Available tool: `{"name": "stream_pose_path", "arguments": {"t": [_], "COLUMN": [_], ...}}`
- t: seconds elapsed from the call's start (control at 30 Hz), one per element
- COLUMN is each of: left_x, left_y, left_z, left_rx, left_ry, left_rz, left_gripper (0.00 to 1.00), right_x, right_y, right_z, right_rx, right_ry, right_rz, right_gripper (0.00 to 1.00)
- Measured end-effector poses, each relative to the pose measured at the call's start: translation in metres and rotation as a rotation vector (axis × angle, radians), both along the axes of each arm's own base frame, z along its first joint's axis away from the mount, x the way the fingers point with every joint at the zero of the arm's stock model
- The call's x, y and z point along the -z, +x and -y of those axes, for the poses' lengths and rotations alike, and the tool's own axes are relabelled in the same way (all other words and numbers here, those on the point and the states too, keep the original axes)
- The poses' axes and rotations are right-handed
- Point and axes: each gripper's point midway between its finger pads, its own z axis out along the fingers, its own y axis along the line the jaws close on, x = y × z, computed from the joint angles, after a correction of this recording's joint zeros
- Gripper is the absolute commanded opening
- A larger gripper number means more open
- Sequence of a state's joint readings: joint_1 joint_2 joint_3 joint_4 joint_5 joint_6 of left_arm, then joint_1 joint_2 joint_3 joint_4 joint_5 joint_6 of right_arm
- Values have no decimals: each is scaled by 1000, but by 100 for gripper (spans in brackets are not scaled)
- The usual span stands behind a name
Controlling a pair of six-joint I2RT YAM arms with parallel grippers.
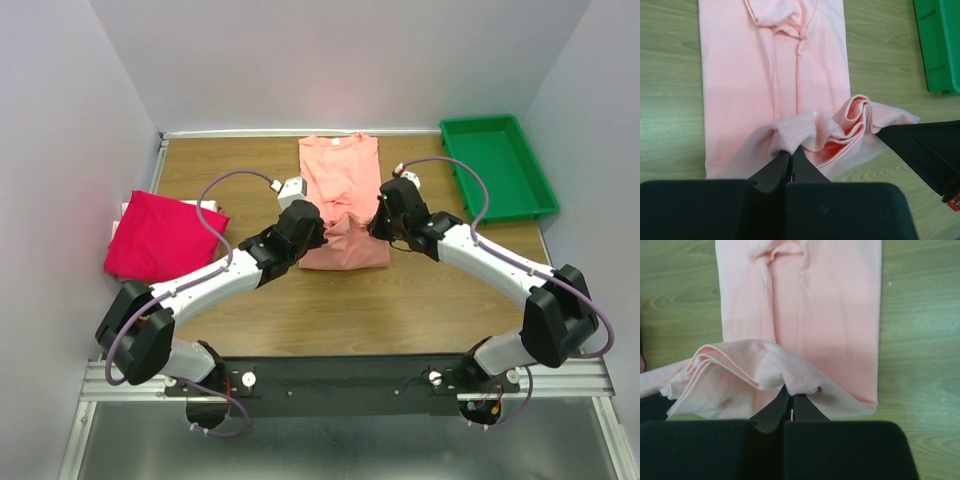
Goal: Fold and stack the t-shirts
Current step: Fold the tshirt
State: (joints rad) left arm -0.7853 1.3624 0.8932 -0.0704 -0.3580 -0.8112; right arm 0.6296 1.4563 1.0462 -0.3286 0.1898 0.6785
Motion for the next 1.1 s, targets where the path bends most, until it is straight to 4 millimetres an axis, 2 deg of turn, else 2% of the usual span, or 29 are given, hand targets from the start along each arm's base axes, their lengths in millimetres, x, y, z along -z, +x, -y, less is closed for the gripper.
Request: {"name": "stream_pose_path", "arguments": {"t": [0.13,0.37,0.5,0.7,0.93,1.0,1.03,1.07,1.1], "left_x": [1,4,12,32,51,57,60,63,66], "left_y": [21,59,78,99,119,123,124,125,126], "left_z": [-5,-13,-15,-18,-22,-21,-21,-22,-22], "left_rx": [-20,-55,-56,-55,-43,-33,-28,-24,-21], "left_ry": [33,77,102,144,180,188,192,197,204], "left_rz": [9,20,11,-19,-44,-52,-58,-61,-65], "left_gripper": [0,0,0,0,0,8,19,28,45], "right_x": [-4,6,11,26,54,57,59,60,62], "right_y": [22,54,71,91,109,113,116,118,120], "right_z": [4,11,13,14,14,13,13,13,14], "right_rx": [37,68,79,80,85,83,83,84,85], "right_ry": [-20,-58,-66,-76,-109,-115,-119,-120,-121], "right_rz": [23,17,13,-10,-45,-48,-49,-49,-51], "right_gripper": [1,0,0,0,0,1,3,10,13]}}
